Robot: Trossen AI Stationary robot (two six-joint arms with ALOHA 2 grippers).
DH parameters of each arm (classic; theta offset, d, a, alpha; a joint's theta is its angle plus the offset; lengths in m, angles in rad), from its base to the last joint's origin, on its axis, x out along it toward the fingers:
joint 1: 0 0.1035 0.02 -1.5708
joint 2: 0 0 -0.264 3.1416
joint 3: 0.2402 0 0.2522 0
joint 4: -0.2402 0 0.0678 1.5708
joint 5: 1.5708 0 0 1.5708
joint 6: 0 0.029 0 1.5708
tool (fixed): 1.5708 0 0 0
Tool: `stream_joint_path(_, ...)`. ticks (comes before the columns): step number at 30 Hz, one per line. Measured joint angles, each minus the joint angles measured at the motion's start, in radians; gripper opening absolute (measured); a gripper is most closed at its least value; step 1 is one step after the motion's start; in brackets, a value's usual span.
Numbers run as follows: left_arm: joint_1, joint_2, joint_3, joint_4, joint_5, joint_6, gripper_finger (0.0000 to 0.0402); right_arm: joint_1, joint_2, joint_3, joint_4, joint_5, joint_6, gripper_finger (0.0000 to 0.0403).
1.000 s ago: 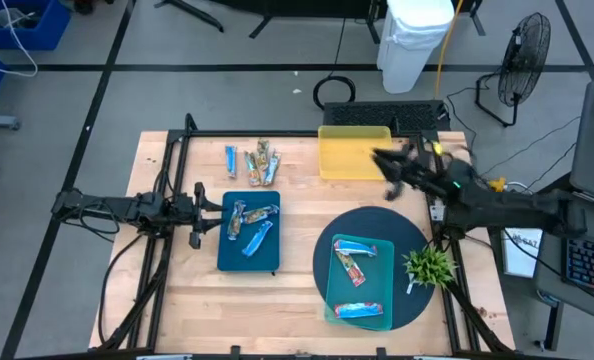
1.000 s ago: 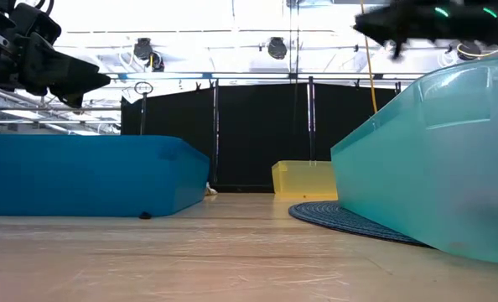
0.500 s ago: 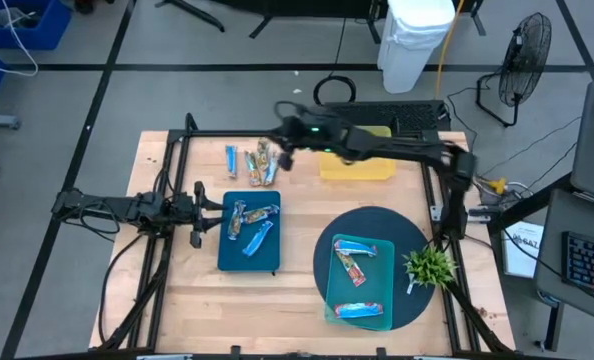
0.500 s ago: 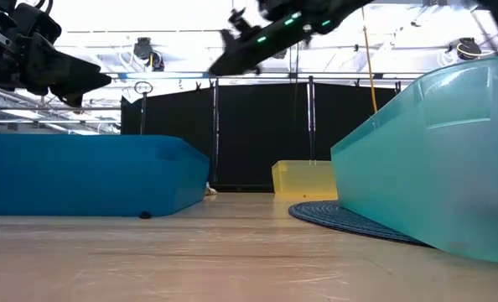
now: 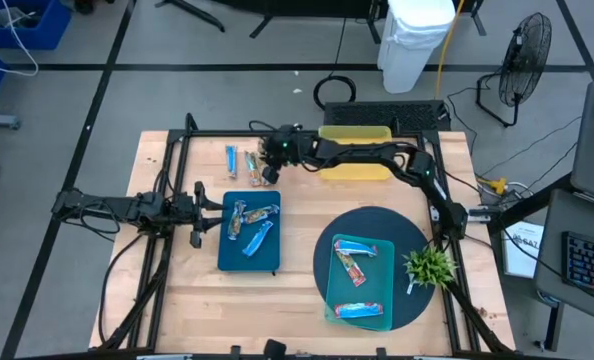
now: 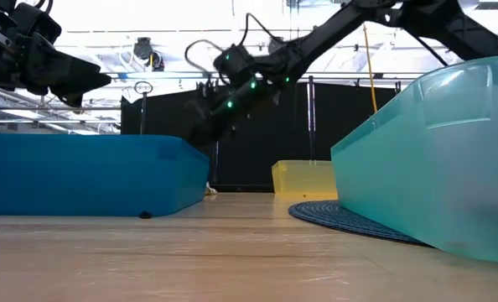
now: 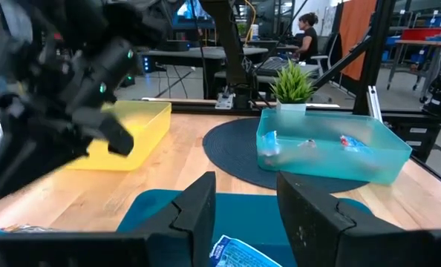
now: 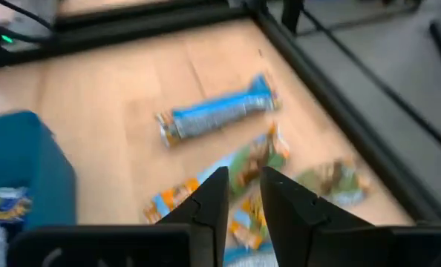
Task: Pick and place Granola Bars by type
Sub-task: Put the yellow granola bar into the yellow bin
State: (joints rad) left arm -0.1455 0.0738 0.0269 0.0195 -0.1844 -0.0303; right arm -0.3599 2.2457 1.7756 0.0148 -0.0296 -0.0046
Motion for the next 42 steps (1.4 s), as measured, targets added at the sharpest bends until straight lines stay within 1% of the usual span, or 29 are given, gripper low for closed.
stream_joint_path(2,0.0,0.0,0.0,0.0,0.0,0.0,0.0148,-0.001,0.012,0.0,-0.012,0.002,0.04,0.0071)
stream_joint_path(6,0.0,0.0,0.0,0.0,0.0,0.0,0.0148,0.006,0.029,0.0,-0.054,0.001,0.04,0.0085)
stream_joint_path(10,0.0,0.0,0.0,-0.001,0.0,0.0,0.0148,0.014,0.044,-0.011,-0.114,0.0,0.025,0.0127)
stream_joint_path(15,0.0,0.0,0.0,-0.001,0.0,0.0,0.0147,0.029,0.038,-0.013,-0.113,0.013,0.032,0.0184)
stream_joint_path(20,0.0,0.0,0.0,-0.001,0.0,0.0,0.0148,0.042,0.042,-0.013,-0.193,0.034,0.076,0.0219)
stream_joint_path(22,0.0,0.0,0.0,-0.001,0.0,0.0,0.0147,0.042,0.041,-0.013,-0.236,0.066,0.089,0.0229)
stream_joint_path(26,0.0,0.0,0.0,-0.001,0.0,0.0,0.0147,0.04,0.041,-0.013,-0.237,0.082,0.106,0.0234)
stream_joint_path(30,0.0,0.0,0.0,-0.001,0.0,0.0,0.0147,0.042,0.037,-0.009,-0.233,0.085,0.136,0.0226)
stream_joint_path(36,0.0,0.0,0.0,-0.001,0.0,0.0,0.0147,0.015,0.031,0.078,-0.299,0.087,0.159,0.0223)
stream_joint_path(39,0.0,0.0,0.0,0.0,0.0,0.0,0.0147,-0.004,0.029,0.08,-0.283,0.084,0.203,0.0224)
stream_joint_path(42,0.0,0.0,0.0,0.0,0.0,0.0,0.0148,-0.015,0.032,0.079,-0.272,0.084,0.208,0.0222)
